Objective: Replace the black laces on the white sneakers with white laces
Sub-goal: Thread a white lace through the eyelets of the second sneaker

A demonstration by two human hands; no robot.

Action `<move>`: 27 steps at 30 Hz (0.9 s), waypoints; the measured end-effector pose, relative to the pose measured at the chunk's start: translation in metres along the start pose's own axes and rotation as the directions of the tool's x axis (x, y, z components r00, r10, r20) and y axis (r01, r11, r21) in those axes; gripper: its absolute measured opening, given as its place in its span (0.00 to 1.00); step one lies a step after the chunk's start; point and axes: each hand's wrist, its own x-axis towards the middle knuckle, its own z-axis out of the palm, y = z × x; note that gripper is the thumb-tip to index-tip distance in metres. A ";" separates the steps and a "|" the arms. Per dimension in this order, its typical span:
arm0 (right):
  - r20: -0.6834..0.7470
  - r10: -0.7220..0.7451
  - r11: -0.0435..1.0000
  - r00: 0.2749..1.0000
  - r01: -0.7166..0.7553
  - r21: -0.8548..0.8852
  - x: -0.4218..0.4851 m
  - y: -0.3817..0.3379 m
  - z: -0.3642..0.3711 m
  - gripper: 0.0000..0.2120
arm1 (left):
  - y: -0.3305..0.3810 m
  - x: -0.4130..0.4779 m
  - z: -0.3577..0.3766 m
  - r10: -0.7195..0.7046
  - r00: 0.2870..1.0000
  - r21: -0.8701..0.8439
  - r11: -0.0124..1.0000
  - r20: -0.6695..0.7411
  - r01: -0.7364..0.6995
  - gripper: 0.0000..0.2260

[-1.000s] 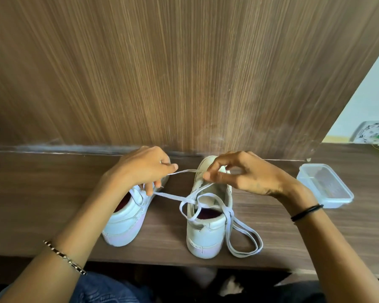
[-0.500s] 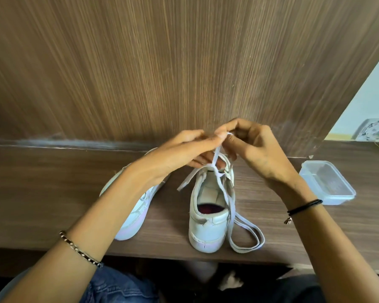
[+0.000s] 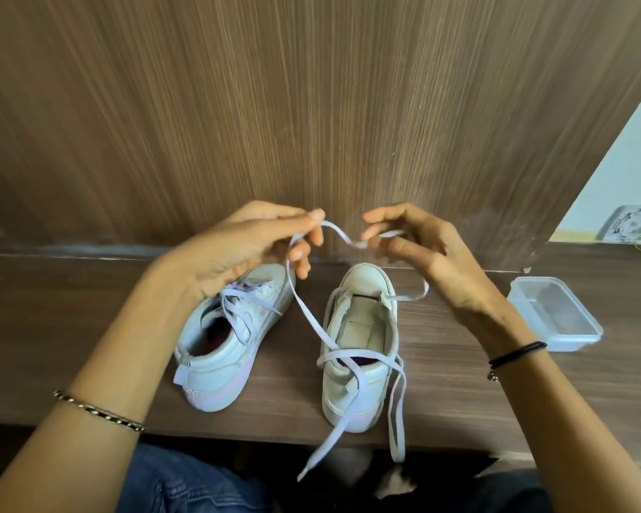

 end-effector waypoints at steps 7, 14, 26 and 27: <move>0.012 -0.028 0.986 1.000 0.029 -0.164 0.002 -0.001 0.020 0.10 | -0.008 0.012 0.021 -0.083 0.990 0.113 0.991 0.114 0.071 0.15; -0.567 0.026 0.775 0.824 -0.374 -0.508 0.005 0.025 -0.013 0.15 | -0.014 0.015 0.011 -0.163 0.987 0.069 0.984 0.009 0.162 0.15; -0.057 -0.090 0.919 0.994 0.061 -0.390 0.004 0.004 0.031 0.14 | -0.007 0.024 0.039 -0.125 0.992 0.181 0.976 0.004 0.122 0.13; -0.085 -0.127 0.886 0.988 0.074 -0.458 0.004 0.006 0.028 0.15 | -0.009 0.024 0.036 -0.139 0.990 0.190 0.972 -0.004 0.137 0.13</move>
